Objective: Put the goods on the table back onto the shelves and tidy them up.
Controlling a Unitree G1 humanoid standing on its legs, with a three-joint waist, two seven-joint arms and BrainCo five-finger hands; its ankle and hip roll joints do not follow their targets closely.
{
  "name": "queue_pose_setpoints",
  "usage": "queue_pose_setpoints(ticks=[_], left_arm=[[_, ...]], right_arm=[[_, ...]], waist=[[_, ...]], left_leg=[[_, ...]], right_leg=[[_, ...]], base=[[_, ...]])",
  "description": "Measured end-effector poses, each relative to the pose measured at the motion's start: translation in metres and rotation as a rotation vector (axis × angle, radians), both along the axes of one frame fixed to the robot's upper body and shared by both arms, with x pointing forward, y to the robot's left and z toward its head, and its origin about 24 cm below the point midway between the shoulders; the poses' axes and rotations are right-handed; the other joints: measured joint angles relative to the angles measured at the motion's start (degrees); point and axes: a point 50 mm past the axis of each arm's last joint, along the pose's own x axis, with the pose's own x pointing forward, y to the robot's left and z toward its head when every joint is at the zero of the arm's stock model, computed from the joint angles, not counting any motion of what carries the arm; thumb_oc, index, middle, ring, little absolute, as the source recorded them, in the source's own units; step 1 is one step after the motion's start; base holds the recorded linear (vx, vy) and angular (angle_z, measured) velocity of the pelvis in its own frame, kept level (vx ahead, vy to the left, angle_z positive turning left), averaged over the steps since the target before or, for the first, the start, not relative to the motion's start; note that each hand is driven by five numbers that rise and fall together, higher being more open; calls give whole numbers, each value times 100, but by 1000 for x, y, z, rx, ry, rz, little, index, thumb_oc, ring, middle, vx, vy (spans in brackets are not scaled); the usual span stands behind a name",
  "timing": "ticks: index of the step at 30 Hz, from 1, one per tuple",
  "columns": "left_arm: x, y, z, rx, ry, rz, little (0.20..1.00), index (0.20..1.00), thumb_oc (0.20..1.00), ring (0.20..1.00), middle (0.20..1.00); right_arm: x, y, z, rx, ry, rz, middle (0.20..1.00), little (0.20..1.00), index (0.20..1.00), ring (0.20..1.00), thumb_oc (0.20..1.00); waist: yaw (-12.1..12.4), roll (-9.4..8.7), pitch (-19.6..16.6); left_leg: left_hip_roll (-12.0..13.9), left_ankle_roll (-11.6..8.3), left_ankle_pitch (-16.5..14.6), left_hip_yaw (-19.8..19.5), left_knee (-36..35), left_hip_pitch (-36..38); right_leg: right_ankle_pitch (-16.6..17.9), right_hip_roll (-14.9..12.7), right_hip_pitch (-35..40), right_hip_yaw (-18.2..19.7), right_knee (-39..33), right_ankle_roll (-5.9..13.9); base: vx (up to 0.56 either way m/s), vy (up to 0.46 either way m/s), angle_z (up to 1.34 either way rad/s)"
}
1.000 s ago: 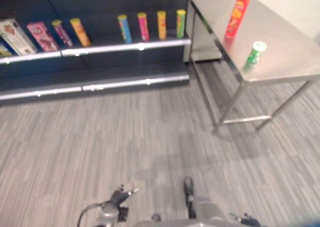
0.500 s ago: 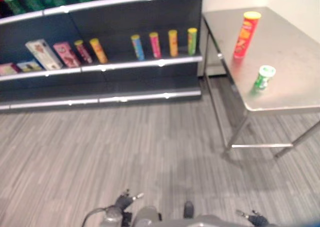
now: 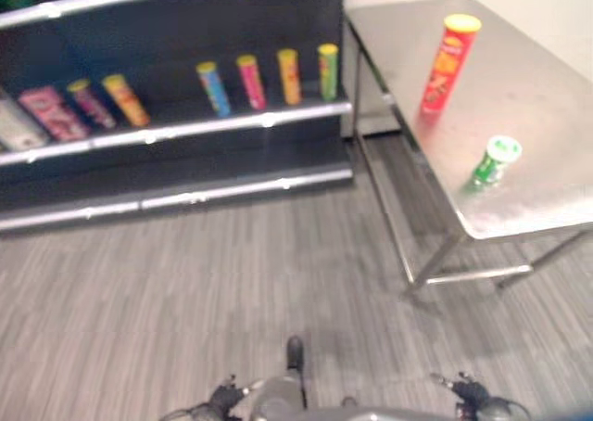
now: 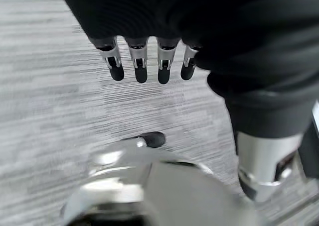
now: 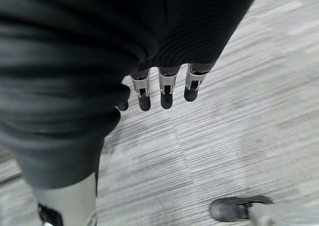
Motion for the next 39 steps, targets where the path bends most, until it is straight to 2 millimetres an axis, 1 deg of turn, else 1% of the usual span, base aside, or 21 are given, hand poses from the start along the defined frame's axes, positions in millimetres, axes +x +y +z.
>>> queue_pose_setpoints(ticks=[2, 4, 6, 8, 9, 10, 11, 12, 13, 15, 16, 18, 20, 22, 23, 26, 29, 32, 35, 37, 39], left_arm=[[11, 2, 4, 8, -44, -13, 1000, 1000, 1000, 1000, 1000], [21, 3, 7, 14, -79, -15, 1000, 1000, 1000, 1000, 1000], [28, 4, 10, 21, -97, -18, 1000, 1000, 1000, 1000, 1000], [32, 11, 13, 40, -111, -21, 1000, 1000, 1000, 1000, 1000], [31, 15, 13, 50, -104, -20, 1000, 1000, 1000, 1000, 1000], [29, 21, 14, 66, -100, -20, 1000, 1000, 1000, 1000, 1000], [28, 21, 14, 67, -95, -18, 1000, 1000, 1000, 1000, 1000], [27, 22, 13, 67, -92, -19, 1000, 1000, 1000, 1000, 1000], [25, 21, 12, 64, -84, -18, 1000, 1000, 1000, 1000, 1000], [22, 12, 9, 39, -73, -18, 1000, 1000, 1000, 1000, 1000], [23, 13, 10, 43, -74, -18, 1000, 1000, 1000, 1000, 1000], [29, 20, 13, 60, -89, -24, 1000, 1000, 1000, 1000, 1000], [30, 17, 12, 48, -84, -30, 1000, 1000, 1000, 1000, 1000], [19, 6, 6, 17, -46, -22, 1000, 1000, 1000, 1000, 1000], [19, 4, 5, 11, -43, -23, 1000, 1000, 1000, 1000, 1000], [21, 6, 7, 18, -50, -33, 1000, 1000, 1000, 1000, 1000], [20, 10, 7, 26, -46, -32, 1000, 1000, 1000, 1000, 1000], [24, 13, 9, 33, -55, -36, 1000, 1000, 1000, 1000, 1000], [24, 8, 8, 18, -58, -36, 1000, 1000, 1000, 1000, 1000], [23, 6, 7, 11, -59, -34, 1000, 1000, 1000, 1000, 1000], [21, 3, 6, 5, -56, -35, 1000, 1000, 1000, 1000, 1000]], right_arm=[[3, 1, 0, 3, -15, -3, 1000, 1000, 1000, 1000, 1000], [-1, 2, 0, 4, -11, -2, 1000, 1000, 1000, 1000, 1000], [1, 4, 0, 10, -20, 5, 1000, 1000, 1000, 1000, 1000], [4, 10, -1, 28, -29, 5, 1000, 1000, 1000, 1000, 1000], [6, 12, -2, 32, -34, 6, 1000, 1000, 1000, 1000, 1000], [8, 15, -2, 39, -38, 7, 1000, 1000, 1000, 1000, 1000], [7, 14, -2, 36, -35, 4, 1000, 1000, 1000, 1000, 1000], [7, 14, -2, 36, -35, 4, 1000, 1000, 1000, 1000, 1000], [9, 12, -1, 30, -41, 4, 1000, 1000, 1000, 1000, 1000], [9, 4, 2, 9, -43, 3, 1000, 1000, 1000, 1000, 1000], [4, 5, 0, 13, -31, 3, 1000, 1000, 1000, 1000, 1000], [-6, 11, -4, 29, -3, -9, 1000, 1000, 1000, 1000, 1000], [-15, 11, -5, 31, 20, -19, 1000, 1000, 1000, 1000, 1000], [-15, -3, -1, -4, 19, -16, 1000, 1000, 1000, 1000, 1000], [-17, -4, -1, -8, 28, -19, 1000, 1000, 1000, 1000, 1000], [-10, -3, 0, -4, 1, -10, 1000, 1000, 1000, 1000, 1000], [7, 0, 3, 3, -49, 2, 1000, 1000, 1000, 1000, 1000], [15, 0, 5, 10, -75, 2, 1000, 1000, 1000, 1000, 1000], [9, -4, 5, 1, -59, -10, 1000, 1000, 1000, 1000, 1000], [6, -3, 4, 3, -51, -13, 1000, 1000, 1000, 1000, 1000], [11, -4, 5, -1, -64, -16, 1000, 1000, 1000, 1000, 1000]], waist=[[-7, -19, 53], [-57, -76, -18], [-97, -138, -64], [-140, -182, -64], [-142, -214, -63], [-142, -323, -58], [-177, -310, -74], [-144, -325, -67], [-189, -280, -1], [-326, -76, 202], [-395, -114, 224], [-505, -405, 234], [-462, -670, 280], [-504, -313, 273], [-538, -225, 286], [-538, -160, 267], [-461, -205, 257], [-356, -389, 265], [-302, -420, 280], [-287, -425, 251], [-221, -469, 248]], left_leg=[[-28, 228, -306, 100, -3, 197], [-214, 331, -594, 113, 4, 419], [-345, 374, -622, 110, 15, 439], [-366, 356, -629, 82, 17, 429], [-359, 355, -630, 75, 17, 435], [-405, 348, -633, 70, 17, 436], [-351, 238, -652, -31, 17, 417], [-345, 190, -620, -42, 16, 421], [-271, 159, -650, -88, 15, 497], [20, 149, -801, -238, 13, 712], [37, 57, -847, -328, 12, 704], [-60, -59, -914, -488, -28, 583], [-284, -188, -1127, -454, 396, 607], [-277, -154, -1295, -340, 456, 915], [-231, -171, -1298, -315, 301, 1025], [-249, -186, -1309, -247, 355, 1013], [-212, -412, -1379, -214, 880, 948], [-271, -605, -1399, -222, 2002, 569], [-179, -701, -1368, -241, 3003, 166], [-188, -604, -1449, -226, 2469, 127], [-368, -551, -1351, -639, 1000, 164]], right_leg=[[-435, -49, -476, -207, 1275, 447], [-810, -457, -843, -497, 2279, 463], [-860, -868, -874, -482, 2233, 561], [-814, -1028, -1038, -313, 1678, 761], [-724, -1019, -1026, -334, 1262, 804], [-320, -985, -1021, -331, 610, 760], [-24, -895, -921, -341, 430, 453], [187, -843, -774, -337, 215, 366], [146, -759, -812, -355, 460, 414], [-365, -517, -1390, -474, 1850, 854], [-356, -435, -1495, -478, 1606, 866], [-135, -439, -1560, -630, 1325, 376], [-28, -630, -1473, -764, 1017, 164], [112, -447, -1204, -846, 753, 235], [73, -421, -1180, -905, 838, 149], [88, -396, -1207, -925, 907, -2], [-65, -416, -1100, -869, 898, -40], [-48, -535, -985, -670, 910, -295], [79, -582, -616, -624, 634, -556], [61, -584, -479, -571, 366, -653], [342, -587, -437, -356, 30, -546]], base=[[153, 149, -34], [227, 209, -13], [168, 170, 9], [113, 111, 16], [136, 139, 11], [144, 124, 22], [154, 111, 18], [191, 86, 9], [204, 56, -8], [301, 10, 11], [301, -14, 36], [205, -13, 56], [232, -20, 17], [237, -43, 3], [229, -50, 17], [194, -42, 1], [170, -50, -10], [86, -7, -30], [207, 83, -4], [193, 157, -5], [185, 163, -47]])
